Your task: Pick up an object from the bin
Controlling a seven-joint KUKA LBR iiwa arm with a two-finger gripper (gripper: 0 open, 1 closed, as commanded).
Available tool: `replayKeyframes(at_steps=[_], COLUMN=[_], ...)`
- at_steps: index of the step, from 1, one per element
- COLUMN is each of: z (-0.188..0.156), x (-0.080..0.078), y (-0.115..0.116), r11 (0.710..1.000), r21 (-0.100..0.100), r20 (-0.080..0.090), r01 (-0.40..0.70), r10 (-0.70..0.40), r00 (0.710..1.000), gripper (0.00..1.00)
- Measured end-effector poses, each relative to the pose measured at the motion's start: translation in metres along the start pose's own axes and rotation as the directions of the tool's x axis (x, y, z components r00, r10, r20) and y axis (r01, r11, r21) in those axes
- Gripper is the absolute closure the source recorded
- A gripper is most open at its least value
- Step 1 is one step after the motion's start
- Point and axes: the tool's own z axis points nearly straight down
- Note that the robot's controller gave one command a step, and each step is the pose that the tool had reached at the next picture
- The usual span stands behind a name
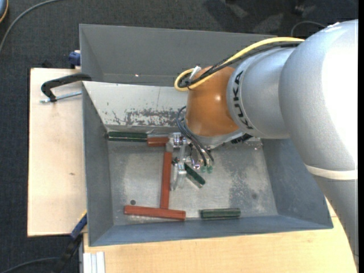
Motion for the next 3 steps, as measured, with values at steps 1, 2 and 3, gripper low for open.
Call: replayKeyframes(at_steps=[1,2,3], z=[0.001,0.000,-0.234], x=[-0.021,-0.021,-0.033], y=[-0.061,-0.059,-0.036], r11=[0.997,0.997,0.967], r21=[0.005,0.005,0.001], r20=[-0.009,-0.007,0.008], r01=[-0.074,-0.071,-0.253], r10=[0.074,0.071,0.253], r00=[0.997,0.997,0.967], gripper=[0.00,1.00,1.00])
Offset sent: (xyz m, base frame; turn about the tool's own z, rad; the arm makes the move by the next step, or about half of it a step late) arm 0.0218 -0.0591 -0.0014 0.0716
